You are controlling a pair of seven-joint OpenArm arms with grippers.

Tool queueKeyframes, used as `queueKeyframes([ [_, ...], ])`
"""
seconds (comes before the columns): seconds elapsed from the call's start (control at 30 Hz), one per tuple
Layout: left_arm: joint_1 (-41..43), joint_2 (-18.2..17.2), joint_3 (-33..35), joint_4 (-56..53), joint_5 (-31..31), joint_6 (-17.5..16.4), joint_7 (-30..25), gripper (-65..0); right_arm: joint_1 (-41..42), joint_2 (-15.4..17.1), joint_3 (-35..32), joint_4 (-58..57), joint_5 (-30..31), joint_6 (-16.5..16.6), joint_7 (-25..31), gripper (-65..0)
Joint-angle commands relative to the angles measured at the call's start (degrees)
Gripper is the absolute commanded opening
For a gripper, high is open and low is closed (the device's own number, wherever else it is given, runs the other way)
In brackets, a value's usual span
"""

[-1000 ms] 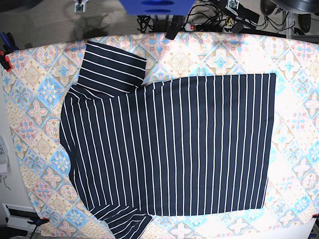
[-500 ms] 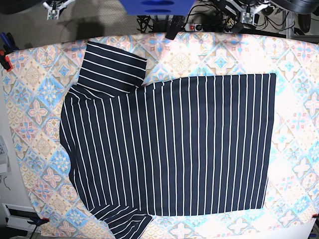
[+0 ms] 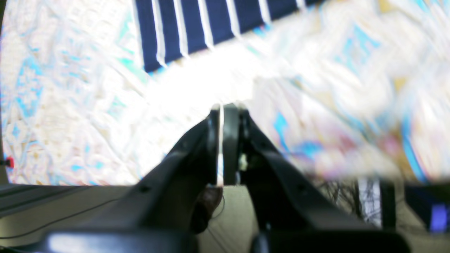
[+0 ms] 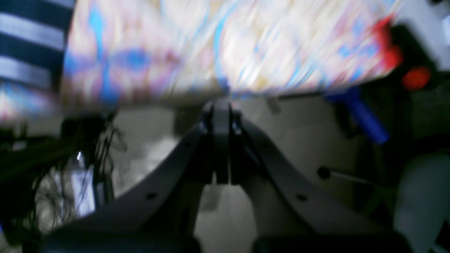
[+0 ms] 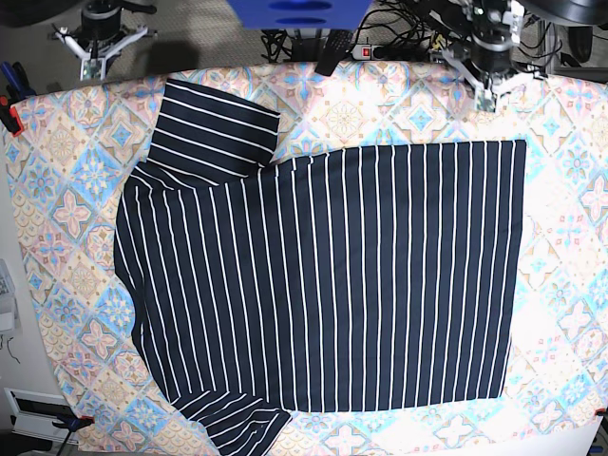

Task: Fold the T-shirt properly
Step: 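Lower the left gripper onto the striped shirt's shoulder corner and grasp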

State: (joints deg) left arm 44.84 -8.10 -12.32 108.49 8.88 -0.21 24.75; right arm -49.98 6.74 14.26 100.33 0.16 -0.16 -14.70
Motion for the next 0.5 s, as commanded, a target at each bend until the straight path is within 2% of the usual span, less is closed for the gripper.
queueKeyframes([
  [0.0, -0.4, -0.4, -0.7, 1.0, -1.8, 0.5, 0.1, -65.0, -0.4, 0.4, 0.2, 1.5, -0.1, -0.2, 0.8, -65.0],
  [0.23, -4.5, -0.4, -0.9, 1.0, -22.2, 0.5, 5.3, -65.0, 1.9, 0.4, 0.1, 2.3, -0.2, -0.2, -0.6, -65.0],
  [0.47, -6.2, -0.4, -2.9, 0.7, -39.2, 0.6, 5.7, -64.6, 3.3, 0.4, -0.6, 3.5, -0.2, -0.2, -0.6, -65.0],
])
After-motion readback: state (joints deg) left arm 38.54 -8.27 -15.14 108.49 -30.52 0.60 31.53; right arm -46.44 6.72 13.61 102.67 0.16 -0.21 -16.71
